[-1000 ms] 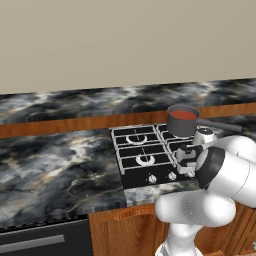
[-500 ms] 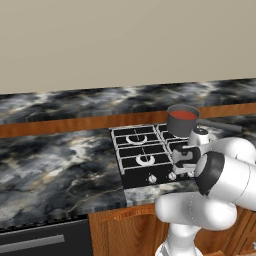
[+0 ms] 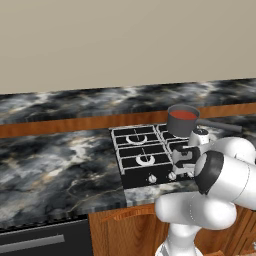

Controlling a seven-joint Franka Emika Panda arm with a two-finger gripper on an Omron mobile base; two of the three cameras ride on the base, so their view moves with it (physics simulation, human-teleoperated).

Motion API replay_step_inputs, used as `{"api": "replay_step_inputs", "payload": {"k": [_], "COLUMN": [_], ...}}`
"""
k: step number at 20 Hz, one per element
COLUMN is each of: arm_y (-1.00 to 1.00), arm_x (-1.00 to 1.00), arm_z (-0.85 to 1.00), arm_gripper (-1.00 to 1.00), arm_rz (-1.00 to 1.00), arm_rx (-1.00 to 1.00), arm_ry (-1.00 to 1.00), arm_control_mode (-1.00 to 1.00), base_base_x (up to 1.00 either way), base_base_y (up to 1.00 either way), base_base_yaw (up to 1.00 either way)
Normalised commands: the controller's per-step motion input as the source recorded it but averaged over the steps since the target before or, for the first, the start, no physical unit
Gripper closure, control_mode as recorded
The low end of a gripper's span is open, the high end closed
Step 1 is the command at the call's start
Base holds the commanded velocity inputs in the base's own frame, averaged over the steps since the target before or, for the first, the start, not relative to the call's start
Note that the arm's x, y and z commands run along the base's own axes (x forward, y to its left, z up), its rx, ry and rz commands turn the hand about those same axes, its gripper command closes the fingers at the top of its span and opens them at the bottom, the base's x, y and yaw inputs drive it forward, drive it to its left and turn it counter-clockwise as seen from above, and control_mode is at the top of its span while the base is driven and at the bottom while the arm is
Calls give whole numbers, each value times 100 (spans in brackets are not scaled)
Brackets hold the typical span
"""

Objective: Wait until the marinara sauce is simmered to a deep red color and then turn off the stove.

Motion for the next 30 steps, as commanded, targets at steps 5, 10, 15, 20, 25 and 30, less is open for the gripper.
{"api": "replay_step_inputs", "payload": {"k": [5, 10, 15, 20, 25, 30], "arm_y": [-2, -7, -8, 0, 0, 0], "arm_x": [0, 0, -11, 0, -7, -2], "arm_z": [0, -1, -9, 0, -1, 0], "arm_gripper": [-100, -100, -100, -100, -100, -100], "arm_rz": [0, 3, 1, 0, 0, 0], "arm_rx": [0, 0, 0, 0, 0, 0], "arm_ry": [0, 0, 0, 0, 0, 0], "arm_control_mode": [-100, -100, -100, -100, -100, -100], "base_base_x": [0, 0, 0, 0, 0, 0], "base_base_y": [0, 0, 0, 0, 0, 0], "base_base_yaw": [0, 0, 0, 0, 0, 0]}}
